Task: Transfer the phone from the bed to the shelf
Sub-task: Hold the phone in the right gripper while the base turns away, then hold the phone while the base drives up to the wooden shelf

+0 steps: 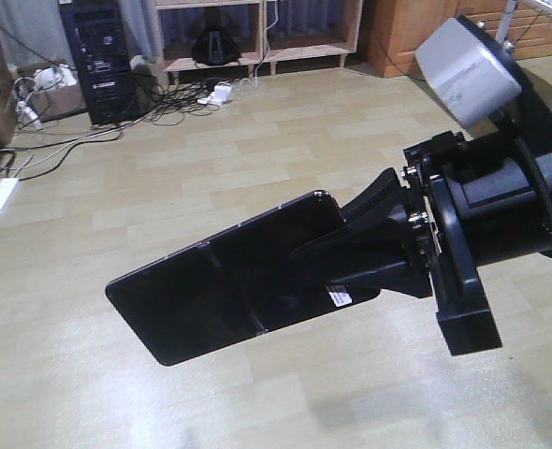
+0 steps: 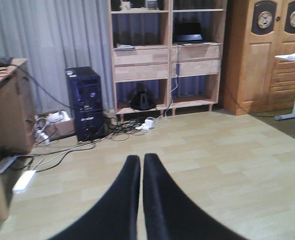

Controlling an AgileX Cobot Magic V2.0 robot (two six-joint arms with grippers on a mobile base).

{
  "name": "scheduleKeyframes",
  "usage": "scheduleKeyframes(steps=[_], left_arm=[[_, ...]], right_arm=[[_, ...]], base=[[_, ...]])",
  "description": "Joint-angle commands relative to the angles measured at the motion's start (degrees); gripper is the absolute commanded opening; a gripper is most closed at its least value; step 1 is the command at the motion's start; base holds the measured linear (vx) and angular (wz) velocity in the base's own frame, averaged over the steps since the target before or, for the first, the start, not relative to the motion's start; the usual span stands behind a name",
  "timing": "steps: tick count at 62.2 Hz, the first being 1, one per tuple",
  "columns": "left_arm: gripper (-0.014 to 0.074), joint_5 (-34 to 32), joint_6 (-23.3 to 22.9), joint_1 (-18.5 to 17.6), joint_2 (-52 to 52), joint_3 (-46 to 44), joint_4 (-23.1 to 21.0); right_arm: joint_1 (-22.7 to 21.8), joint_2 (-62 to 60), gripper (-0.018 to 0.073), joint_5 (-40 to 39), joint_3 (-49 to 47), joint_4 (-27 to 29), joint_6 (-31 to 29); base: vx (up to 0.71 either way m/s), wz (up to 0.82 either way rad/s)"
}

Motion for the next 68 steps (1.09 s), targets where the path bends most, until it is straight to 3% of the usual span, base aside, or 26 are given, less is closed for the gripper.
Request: scheduleKeyframes(steps=[1, 68], left_arm=[[0.0001, -4.12, -0.5, -0.2, -0.33, -1.43, -0.56], [0.0001, -4.12, -0.5, -0.2, -0.33, -1.43, -0.56]], right_arm=[[-0.15, -1.42, -0.0002, 2.62, -1.58, 4.77, -0.41], [-0.15, -1.42, -0.0002, 2.62, -1.58, 4.77, -0.41]], base=[[0.4, -0.19], [0.4, -0.18]])
